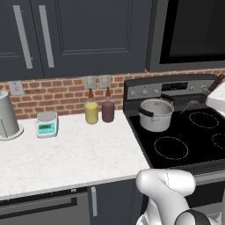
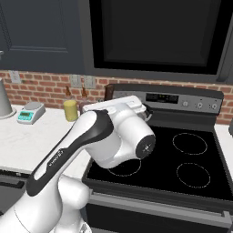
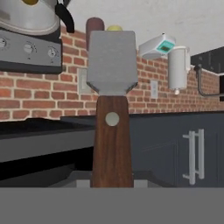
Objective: Put the lime and avocado in the pot. Retrieve the spatula and lightly stir the vegetables in the pot.
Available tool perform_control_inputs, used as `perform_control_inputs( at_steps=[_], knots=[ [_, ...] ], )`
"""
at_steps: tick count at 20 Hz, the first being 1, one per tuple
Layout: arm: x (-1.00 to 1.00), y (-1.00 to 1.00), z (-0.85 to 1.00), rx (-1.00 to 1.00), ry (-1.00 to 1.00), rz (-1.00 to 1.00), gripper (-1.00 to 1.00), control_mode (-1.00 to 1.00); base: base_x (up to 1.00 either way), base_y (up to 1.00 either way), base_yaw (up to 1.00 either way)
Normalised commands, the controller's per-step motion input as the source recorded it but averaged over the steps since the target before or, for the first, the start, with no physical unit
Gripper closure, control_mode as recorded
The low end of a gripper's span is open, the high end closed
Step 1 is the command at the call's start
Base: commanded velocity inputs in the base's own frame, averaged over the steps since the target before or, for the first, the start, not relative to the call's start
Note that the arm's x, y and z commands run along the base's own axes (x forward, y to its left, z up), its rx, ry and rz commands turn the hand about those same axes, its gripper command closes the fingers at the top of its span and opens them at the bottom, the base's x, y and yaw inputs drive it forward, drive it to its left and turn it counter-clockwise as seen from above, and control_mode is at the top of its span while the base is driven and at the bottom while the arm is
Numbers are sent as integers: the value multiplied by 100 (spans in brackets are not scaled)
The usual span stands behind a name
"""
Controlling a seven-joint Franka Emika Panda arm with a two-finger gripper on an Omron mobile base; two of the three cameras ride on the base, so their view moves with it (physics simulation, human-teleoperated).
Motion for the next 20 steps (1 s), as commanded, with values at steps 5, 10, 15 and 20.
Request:
perform_control_inputs(
  at_steps=[5,10,15,20],
  knots=[
    [38,-1,-11,0,0,0,100,-100,0,0,0],
    [44,0,-8,0,1,0,100,-100,0,0,0],
    [33,-3,0,0,0,0,100,-100,0,0,0],
    [33,-1,-8,0,0,0,100,-100,0,0,0]
  ],
)
